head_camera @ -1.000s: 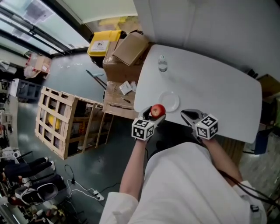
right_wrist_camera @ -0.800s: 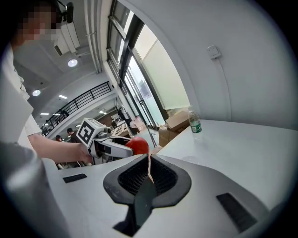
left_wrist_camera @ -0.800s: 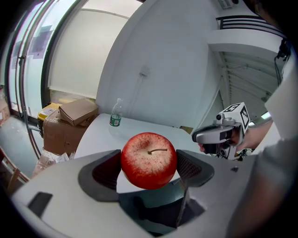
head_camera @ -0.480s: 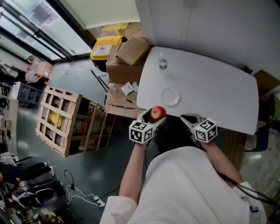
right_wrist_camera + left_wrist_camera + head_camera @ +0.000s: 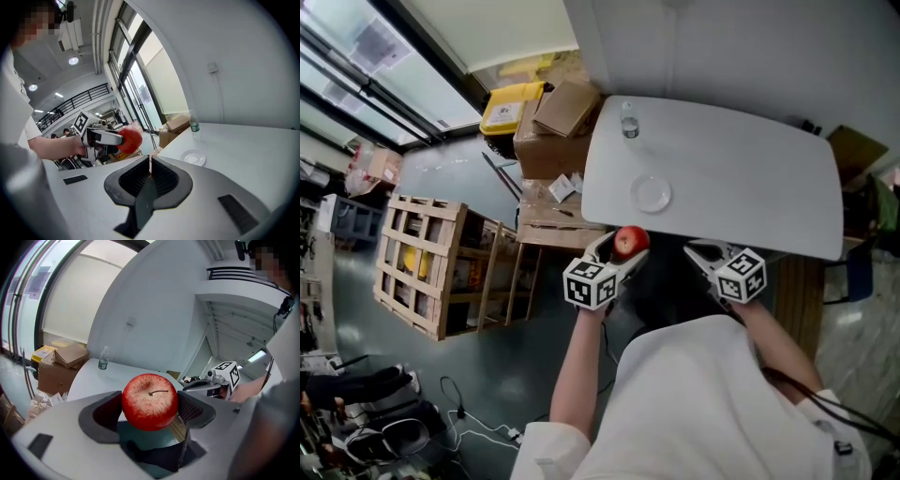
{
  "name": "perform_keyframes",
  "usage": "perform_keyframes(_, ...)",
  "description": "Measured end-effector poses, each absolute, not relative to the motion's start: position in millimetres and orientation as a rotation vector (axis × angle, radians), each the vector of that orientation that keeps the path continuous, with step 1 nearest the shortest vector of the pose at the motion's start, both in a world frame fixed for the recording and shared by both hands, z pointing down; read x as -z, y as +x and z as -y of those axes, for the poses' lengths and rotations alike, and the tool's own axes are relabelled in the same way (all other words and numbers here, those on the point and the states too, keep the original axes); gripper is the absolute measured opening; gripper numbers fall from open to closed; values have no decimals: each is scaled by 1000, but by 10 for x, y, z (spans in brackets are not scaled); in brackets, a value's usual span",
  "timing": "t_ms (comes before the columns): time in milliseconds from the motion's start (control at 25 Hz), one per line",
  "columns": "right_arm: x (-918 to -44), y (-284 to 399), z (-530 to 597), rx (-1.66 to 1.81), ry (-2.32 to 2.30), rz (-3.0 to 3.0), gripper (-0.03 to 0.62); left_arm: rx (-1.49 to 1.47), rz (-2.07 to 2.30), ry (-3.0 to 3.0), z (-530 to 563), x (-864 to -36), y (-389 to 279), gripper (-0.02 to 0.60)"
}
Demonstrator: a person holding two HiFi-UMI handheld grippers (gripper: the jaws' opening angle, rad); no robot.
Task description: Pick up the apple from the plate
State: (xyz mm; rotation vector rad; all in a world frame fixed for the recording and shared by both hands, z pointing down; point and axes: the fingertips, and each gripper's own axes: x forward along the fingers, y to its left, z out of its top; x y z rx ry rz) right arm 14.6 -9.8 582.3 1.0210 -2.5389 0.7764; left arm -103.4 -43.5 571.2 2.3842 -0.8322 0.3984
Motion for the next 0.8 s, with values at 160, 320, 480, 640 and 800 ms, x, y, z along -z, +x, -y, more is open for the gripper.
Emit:
perform_keyframes(160, -5758, 263, 59, -764, 1027, 2553, 38, -394, 830, 2383, 333, -5659, -938, 371)
perform_keyframes(320, -5695, 393, 98, -737, 1006, 2578, 38, -379, 859, 2374, 289, -5593, -827, 371)
perform_keyframes(480, -5662, 523, 132, -737, 1000, 2593, 38, -368, 892, 2357, 219, -5552, -754, 371)
perform_keyframes(640, -5614, 699, 143, -734, 991, 2621, 37, -360, 930, 2338, 148, -5533, -660, 371)
perform_keyframes(800, -5615, 816, 199, -735, 979, 2636, 37, -354, 957, 2326, 148, -5536, -602, 371)
